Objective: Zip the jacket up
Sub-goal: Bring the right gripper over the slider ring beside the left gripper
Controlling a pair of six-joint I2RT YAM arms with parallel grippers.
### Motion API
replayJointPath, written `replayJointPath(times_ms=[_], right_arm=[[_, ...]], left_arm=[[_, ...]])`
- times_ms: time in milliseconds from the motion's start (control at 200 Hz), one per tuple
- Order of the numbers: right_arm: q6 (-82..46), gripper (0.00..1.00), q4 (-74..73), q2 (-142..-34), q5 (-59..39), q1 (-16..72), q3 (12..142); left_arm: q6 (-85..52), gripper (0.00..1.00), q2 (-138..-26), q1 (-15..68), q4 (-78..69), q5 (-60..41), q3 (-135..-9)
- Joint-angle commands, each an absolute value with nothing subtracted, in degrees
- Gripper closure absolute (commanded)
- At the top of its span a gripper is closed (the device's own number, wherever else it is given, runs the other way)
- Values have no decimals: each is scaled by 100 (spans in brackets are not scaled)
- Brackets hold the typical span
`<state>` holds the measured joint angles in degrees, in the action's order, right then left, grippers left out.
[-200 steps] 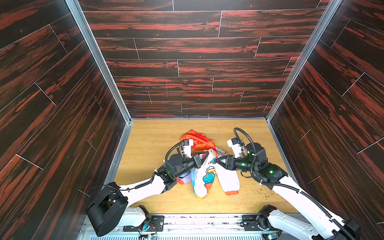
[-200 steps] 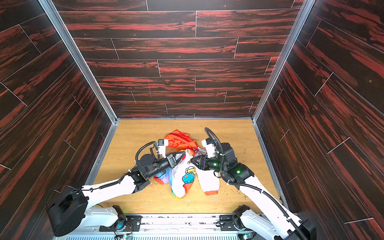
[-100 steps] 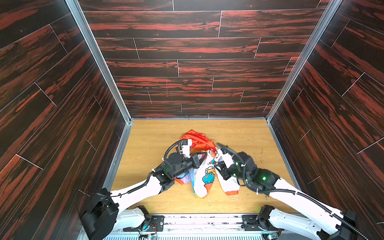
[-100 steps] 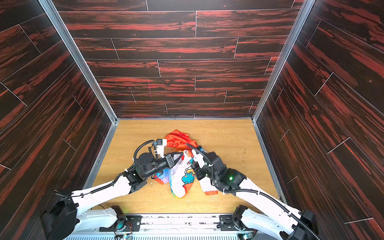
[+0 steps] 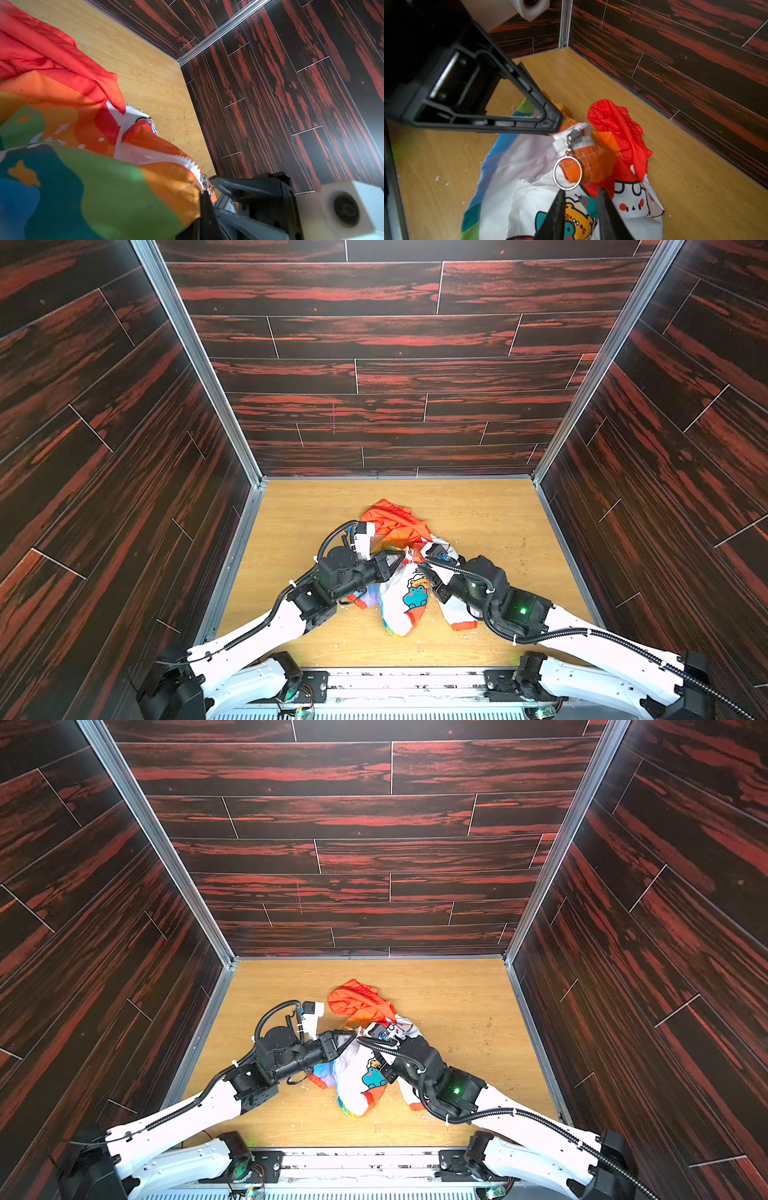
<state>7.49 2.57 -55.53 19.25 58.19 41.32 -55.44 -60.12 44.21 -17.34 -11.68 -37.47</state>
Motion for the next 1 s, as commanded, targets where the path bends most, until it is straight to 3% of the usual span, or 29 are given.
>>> replayJointPath(times_ms=[0, 200, 671, 997], right_arm=[[910, 75, 444, -5656, 1756, 5880, 4368], [640, 73, 763, -5531, 1639, 5892, 4403], [1388, 63, 371, -5790, 2446, 6046, 4710], [1531, 58, 442, -6003, 2434, 6053, 4803]], left_arm=[[-5587, 100, -5827, 4391, -1608, -1232, -3937], [-5625, 100, -5879, 4366, -1668, -1335, -3976], [-5659, 100, -6001, 4359, -1513, -1546, -4210], [-5678, 100, -6020, 4359, -1512, -1617, -4253]])
